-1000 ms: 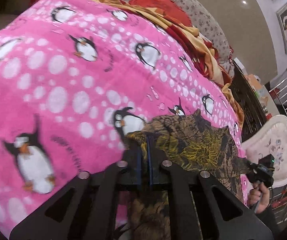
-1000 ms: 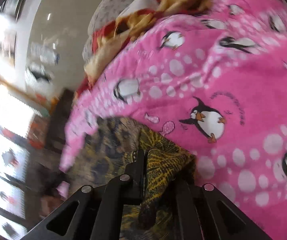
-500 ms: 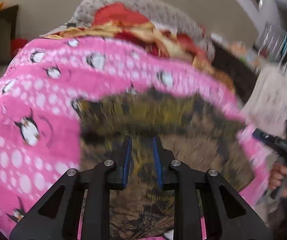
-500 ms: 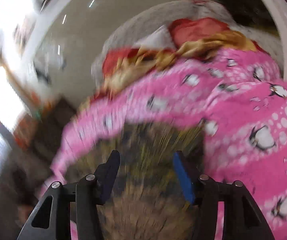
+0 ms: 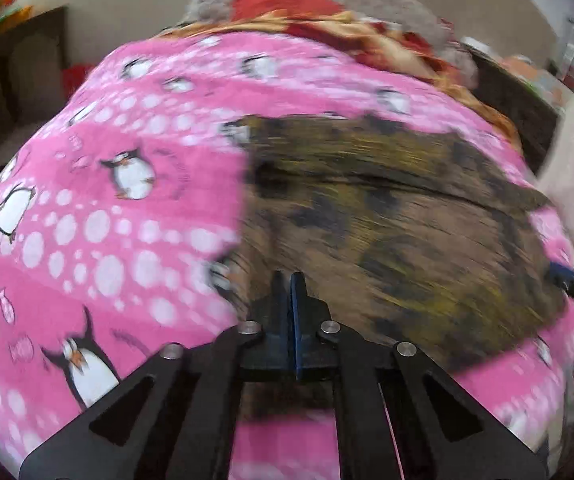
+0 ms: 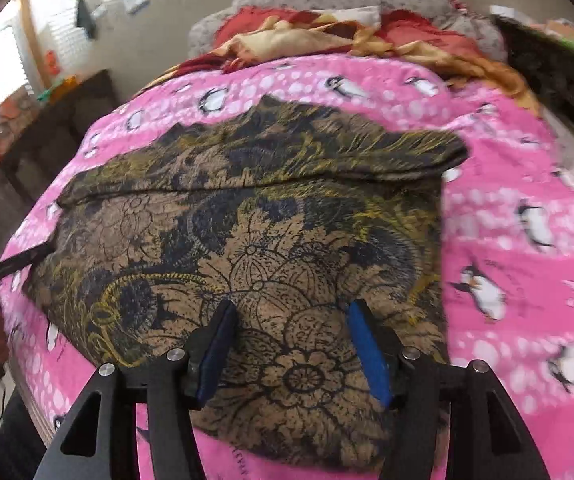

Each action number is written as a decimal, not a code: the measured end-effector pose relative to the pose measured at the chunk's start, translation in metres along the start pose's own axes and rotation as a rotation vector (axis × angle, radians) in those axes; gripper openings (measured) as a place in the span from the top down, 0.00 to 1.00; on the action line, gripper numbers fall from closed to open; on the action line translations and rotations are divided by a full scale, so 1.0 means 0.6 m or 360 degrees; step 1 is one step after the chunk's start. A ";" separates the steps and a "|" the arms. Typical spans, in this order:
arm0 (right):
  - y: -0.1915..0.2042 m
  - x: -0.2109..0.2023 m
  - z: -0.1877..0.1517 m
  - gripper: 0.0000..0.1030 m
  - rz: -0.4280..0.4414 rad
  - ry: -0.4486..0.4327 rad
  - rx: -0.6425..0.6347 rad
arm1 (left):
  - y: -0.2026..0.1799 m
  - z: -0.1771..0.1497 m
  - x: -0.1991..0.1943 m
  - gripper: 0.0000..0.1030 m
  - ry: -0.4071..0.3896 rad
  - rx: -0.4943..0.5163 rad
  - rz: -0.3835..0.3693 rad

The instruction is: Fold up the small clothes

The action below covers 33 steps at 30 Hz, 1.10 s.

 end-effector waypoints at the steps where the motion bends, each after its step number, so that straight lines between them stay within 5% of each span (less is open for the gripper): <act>1: 0.024 -0.020 -0.001 0.45 0.0013 -0.0045 -0.0030 | -0.023 -0.003 -0.013 0.97 -0.0041 0.0034 -0.0070; 3: 0.060 -0.028 -0.009 0.36 0.0017 -0.0066 -0.0068 | -0.058 -0.020 -0.017 0.93 -0.0033 0.0109 -0.0126; 5: 0.100 -0.018 -0.024 0.36 -0.0015 -0.0067 -0.0144 | -0.056 -0.059 0.009 0.93 0.0057 0.0122 -0.0102; 6: 0.104 -0.007 -0.031 0.35 -0.0067 -0.0051 -0.0163 | -0.051 -0.064 0.003 0.93 0.0003 0.0097 -0.0122; 8: 0.090 0.040 -0.076 0.34 -0.0095 0.0189 -0.0074 | -0.039 -0.075 -0.002 0.93 0.0020 0.0041 -0.0169; 11: 0.090 0.035 -0.088 0.33 -0.0100 0.0159 -0.0176 | -0.033 -0.076 -0.011 0.93 0.0050 0.0010 -0.0168; 17: 0.118 0.011 -0.033 0.33 -0.0039 0.0052 -0.0048 | -0.090 0.018 -0.036 0.93 -0.0117 0.0021 -0.0251; 20: 0.153 0.043 -0.026 0.31 -0.0005 0.0072 -0.0024 | -0.110 0.049 0.019 0.93 -0.0003 -0.0009 -0.0294; 22: 0.176 0.079 -0.040 0.22 -0.0022 0.0125 -0.0088 | -0.134 0.030 0.070 0.93 0.0166 -0.0024 -0.0360; 24: 0.185 0.096 -0.061 0.06 -0.0126 0.0108 -0.0234 | -0.143 0.023 0.076 0.91 0.0094 0.0028 -0.0289; 29: 0.195 0.103 -0.063 0.00 -0.0175 0.0131 -0.0303 | -0.125 0.023 0.085 0.91 0.0093 -0.0127 -0.0391; 33: 0.194 0.093 -0.060 0.01 -0.0129 0.0137 -0.0310 | -0.072 0.055 0.053 0.91 -0.0002 -0.0090 -0.0128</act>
Point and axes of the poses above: each gripper's, at about its wrist camera, not at the fingertips, and x roughly the way its jaws point, y to its left, z to its top, the point moved 9 cm from there along x, roughly the way its jaws point, and after that the axes turned 15 degrees about x, right-handed, at the moved point
